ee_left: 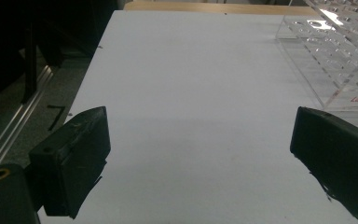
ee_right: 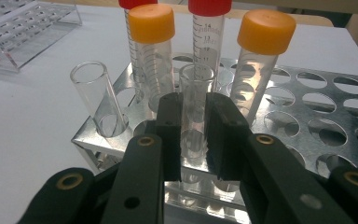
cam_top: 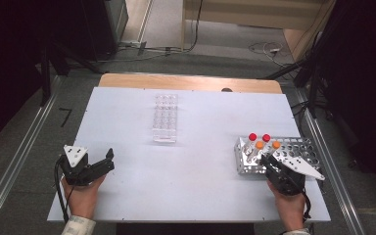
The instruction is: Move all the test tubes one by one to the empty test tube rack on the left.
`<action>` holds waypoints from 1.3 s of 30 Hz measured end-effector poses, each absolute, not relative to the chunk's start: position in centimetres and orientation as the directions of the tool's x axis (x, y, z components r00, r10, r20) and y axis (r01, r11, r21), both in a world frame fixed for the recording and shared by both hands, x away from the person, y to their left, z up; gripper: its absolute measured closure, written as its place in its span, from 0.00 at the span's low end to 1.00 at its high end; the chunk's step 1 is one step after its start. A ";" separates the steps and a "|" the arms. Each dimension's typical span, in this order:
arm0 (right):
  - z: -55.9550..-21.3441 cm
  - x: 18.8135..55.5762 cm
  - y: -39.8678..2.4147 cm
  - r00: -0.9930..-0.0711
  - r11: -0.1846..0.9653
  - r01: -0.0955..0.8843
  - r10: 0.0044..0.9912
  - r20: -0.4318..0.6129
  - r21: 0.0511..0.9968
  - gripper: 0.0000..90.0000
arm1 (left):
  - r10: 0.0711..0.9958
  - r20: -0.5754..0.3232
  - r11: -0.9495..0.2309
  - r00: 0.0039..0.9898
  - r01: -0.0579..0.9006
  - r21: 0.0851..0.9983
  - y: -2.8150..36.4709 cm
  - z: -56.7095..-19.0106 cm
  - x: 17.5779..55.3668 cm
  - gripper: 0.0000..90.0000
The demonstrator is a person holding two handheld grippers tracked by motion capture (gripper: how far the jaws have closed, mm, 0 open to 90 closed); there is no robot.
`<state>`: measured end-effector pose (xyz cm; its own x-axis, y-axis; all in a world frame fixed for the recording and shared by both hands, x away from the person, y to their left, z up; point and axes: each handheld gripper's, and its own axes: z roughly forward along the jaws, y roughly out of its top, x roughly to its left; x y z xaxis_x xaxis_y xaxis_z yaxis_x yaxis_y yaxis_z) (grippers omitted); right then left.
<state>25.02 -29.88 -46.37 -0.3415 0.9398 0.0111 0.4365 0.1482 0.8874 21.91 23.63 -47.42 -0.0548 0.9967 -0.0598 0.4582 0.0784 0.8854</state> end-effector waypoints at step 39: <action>-41.2 20.7 -26.2 -0.531 0.181 0.332 0.847 0.025 0.926 0.82 | 0.997 -0.078 0.054 0.030 0.476 0.878 20.4 -46.8 23.5 0.06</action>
